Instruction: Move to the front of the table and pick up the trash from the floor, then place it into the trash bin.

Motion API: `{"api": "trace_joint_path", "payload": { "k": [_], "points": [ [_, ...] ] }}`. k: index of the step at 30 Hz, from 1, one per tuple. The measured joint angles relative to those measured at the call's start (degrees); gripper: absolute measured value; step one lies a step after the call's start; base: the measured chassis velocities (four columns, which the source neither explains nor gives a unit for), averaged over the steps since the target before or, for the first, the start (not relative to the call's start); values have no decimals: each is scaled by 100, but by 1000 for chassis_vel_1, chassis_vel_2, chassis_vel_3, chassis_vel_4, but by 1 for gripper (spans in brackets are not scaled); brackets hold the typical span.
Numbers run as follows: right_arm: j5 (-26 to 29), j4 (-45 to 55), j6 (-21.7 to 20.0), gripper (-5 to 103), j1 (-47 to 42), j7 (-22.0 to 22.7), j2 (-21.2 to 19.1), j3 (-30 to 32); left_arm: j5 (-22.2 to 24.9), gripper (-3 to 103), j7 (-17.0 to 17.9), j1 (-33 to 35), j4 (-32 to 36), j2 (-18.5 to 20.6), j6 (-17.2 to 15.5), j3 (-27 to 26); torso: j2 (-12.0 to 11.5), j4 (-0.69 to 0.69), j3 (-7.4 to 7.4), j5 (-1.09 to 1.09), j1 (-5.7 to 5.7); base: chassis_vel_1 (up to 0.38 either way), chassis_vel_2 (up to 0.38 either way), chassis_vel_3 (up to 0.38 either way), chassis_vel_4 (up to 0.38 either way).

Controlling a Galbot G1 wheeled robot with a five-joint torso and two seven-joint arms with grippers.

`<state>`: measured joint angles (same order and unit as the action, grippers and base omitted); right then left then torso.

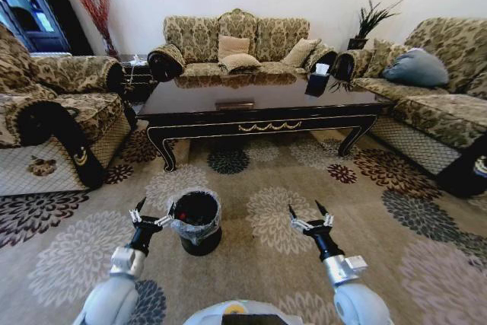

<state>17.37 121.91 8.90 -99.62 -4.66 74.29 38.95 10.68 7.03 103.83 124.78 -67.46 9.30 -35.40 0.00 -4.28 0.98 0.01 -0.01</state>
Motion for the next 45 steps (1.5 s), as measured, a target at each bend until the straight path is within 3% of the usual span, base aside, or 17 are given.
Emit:
{"api": "trace_joint_path", "payload": {
  "k": [3, 6, 9, 14, 45],
  "points": [
    [-4, 6, 39, 100, -81, -48, 5, 62, 28, 100, -116, 401, 55, -328, 322, -120, 0, 2, 0, 0, 0, 0, 0, 0, 0],
    [-20, 20, 56, 100, -134, -85, 34, 68, 25, 100, -150, 614, 25, -416, 565, -214, 0, 1, 0, 0, 0, 0, 0, 0, 0],
    [-74, 44, 75, 100, -184, -137, 67, 48, 24, 100, -153, 924, -77, -355, 946, -311, 0, 1, 0, -1, 0, 0, 0, 0, 0],
    [-159, 102, 88, 100, -214, -187, 82, 22, 28, 100, -145, 1206, -147, -357, 1303, -408, 0, 1, 0, -1, 0, 0, 0, 0, 0],
    [-391, 178, 123, 100, -305, -265, 78, 39, -6, 100, -66, 1305, -154, -408, 1318, -363, 0, 1, 0, -1, 1, 0, 0, 0, 0]
  ]
}}
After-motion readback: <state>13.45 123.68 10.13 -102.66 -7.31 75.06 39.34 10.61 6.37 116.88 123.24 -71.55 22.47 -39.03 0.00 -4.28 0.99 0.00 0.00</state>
